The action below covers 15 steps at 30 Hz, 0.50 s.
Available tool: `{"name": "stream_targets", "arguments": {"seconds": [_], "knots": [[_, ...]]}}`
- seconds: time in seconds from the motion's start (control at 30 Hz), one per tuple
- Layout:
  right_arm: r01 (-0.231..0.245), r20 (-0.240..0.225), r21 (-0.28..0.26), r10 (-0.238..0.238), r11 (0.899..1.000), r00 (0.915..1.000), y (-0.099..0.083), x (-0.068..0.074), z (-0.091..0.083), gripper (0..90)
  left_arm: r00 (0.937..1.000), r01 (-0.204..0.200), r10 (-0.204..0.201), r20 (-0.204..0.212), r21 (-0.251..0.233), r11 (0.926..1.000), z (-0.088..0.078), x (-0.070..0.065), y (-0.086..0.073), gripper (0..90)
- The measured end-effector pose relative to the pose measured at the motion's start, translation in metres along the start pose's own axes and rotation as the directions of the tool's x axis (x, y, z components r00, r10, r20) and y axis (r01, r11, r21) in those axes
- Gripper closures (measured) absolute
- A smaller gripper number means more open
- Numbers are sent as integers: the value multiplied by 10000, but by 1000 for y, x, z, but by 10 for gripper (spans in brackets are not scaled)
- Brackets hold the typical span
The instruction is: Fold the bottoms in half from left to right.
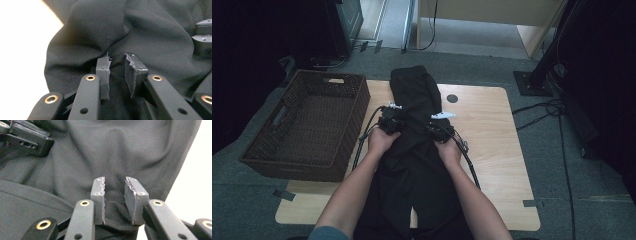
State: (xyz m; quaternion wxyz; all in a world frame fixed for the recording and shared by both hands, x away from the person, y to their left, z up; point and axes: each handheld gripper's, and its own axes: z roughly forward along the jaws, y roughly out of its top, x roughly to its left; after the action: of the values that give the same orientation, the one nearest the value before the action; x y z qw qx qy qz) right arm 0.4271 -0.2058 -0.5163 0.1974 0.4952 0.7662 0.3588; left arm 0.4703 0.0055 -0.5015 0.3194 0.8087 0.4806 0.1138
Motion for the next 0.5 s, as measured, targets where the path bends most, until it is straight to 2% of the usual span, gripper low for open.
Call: {"name": "stream_targets", "arguments": {"seconds": [0.07,0.13,0.17,0.2,0.23,0.27,0.3,0.4,0.43,0.47,0.5], "knots": [[-12,141,1,12,10000,9999,5,0,5,685,9999,141,-141,5,68,9999,1,4,4,734],[-131,69,127,130,9998,9999,9,-2,7,657,9976,580,-583,373,85,9983,0,6,4,686],[-266,-4,263,266,9993,9996,11,-2,6,647,9967,651,-653,482,57,9979,-2,6,4,654],[-437,-63,255,439,9987,9990,12,-2,4,649,9969,531,-527,584,-49,9986,-7,5,3,645],[-631,-348,41,632,9980,9974,13,-3,-3,651,9974,336,-329,644,-113,9994,-12,3,1,631],[-573,-529,-210,562,9981,9970,13,-2,-9,651,9966,211,-199,794,-133,9997,-18,2,-1,619],[-416,-517,-386,396,9984,9979,13,-1,-16,651,9944,106,-92,1057,-123,9999,-24,1,-4,613],[-329,-1014,-566,270,9979,9945,9,2,-34,636,9923,-181,219,1219,-321,9993,-45,-8,-19,609],[-556,-1288,-584,477,9967,9905,6,4,-42,630,9905,-303,348,1332,-358,9989,-51,-11,-24,601],[-547,-1429,-653,449,9964,9887,3,5,-46,625,9891,-545,602,1341,-460,9975,-59,-16,-31,588],[-314,-1420,-598,226,9977,9896,-2,8,-52,625,9882,-844,897,1243,-467,9953,-66,-20,-38,579]]}}
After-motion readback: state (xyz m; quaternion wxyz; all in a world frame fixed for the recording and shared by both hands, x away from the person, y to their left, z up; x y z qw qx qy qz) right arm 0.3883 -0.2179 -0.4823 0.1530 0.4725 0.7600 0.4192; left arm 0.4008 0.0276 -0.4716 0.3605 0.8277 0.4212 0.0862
